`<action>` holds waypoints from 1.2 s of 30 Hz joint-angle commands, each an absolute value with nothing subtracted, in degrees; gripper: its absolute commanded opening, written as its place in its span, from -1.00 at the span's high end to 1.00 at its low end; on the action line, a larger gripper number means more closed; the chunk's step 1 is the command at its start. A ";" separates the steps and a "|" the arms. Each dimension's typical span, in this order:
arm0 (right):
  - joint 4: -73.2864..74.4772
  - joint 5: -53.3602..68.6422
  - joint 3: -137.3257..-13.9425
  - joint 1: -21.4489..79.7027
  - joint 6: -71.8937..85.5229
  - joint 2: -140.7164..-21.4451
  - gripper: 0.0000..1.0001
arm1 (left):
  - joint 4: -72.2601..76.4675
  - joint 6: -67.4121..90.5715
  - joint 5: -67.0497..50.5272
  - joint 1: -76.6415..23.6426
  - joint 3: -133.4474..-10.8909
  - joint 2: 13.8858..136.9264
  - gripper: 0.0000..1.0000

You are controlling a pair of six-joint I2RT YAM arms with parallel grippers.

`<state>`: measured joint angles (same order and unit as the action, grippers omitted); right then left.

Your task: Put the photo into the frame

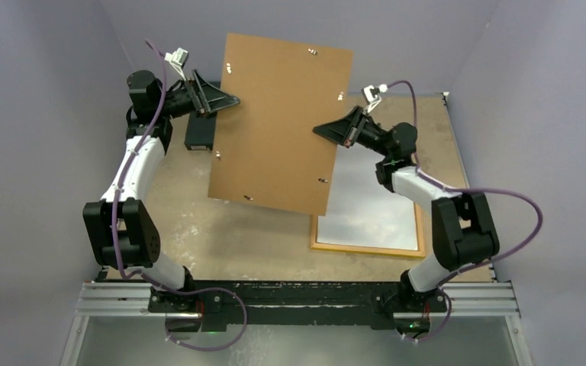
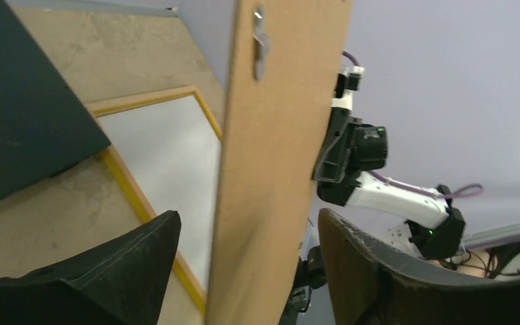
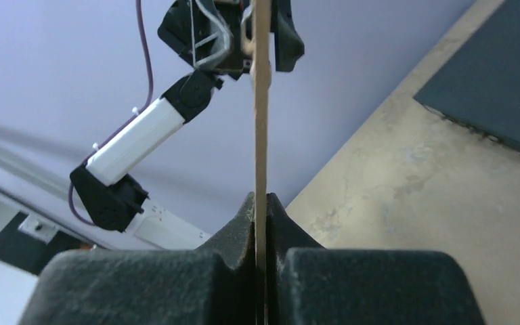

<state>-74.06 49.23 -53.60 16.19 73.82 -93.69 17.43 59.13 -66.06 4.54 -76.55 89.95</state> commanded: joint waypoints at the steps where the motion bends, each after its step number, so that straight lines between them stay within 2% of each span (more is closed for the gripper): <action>1: -56.31 48.01 -53.39 11.21 67.87 -82.51 1.00 | -8.89 33.87 -60.95 4.14 -80.38 90.83 -0.56; 3: -39.27 47.63 -54.96 8.67 60.32 -77.88 1.00 | -18.75 23.42 -58.54 4.13 -81.87 92.36 -0.66; 7: -9.22 46.79 -59.53 2.23 47.48 -72.33 1.00 | -29.96 8.21 -53.22 3.93 -82.42 94.45 -0.70; 10: 2.94 48.73 -58.48 -5.15 41.57 -70.00 1.00 | -35.00 -1.15 -48.80 3.22 -81.99 95.38 -0.70; 15: 16.79 39.93 -60.78 -8.25 31.22 -67.81 1.00 | -38.36 -9.70 -43.62 2.36 -81.05 96.36 -0.61; 25: 25.06 37.80 -65.21 -12.02 23.35 -69.19 1.00 | -44.57 -17.16 -42.63 0.93 -85.30 100.55 -0.47; 31: 31.44 31.75 -73.57 -12.04 19.03 -72.32 1.00 | -45.02 -18.63 -42.83 0.41 -83.97 99.85 -0.44; 36: 32.99 35.29 -79.10 -12.04 18.05 -75.64 1.00 | -46.78 -20.14 -42.03 0.35 -84.17 99.26 -0.40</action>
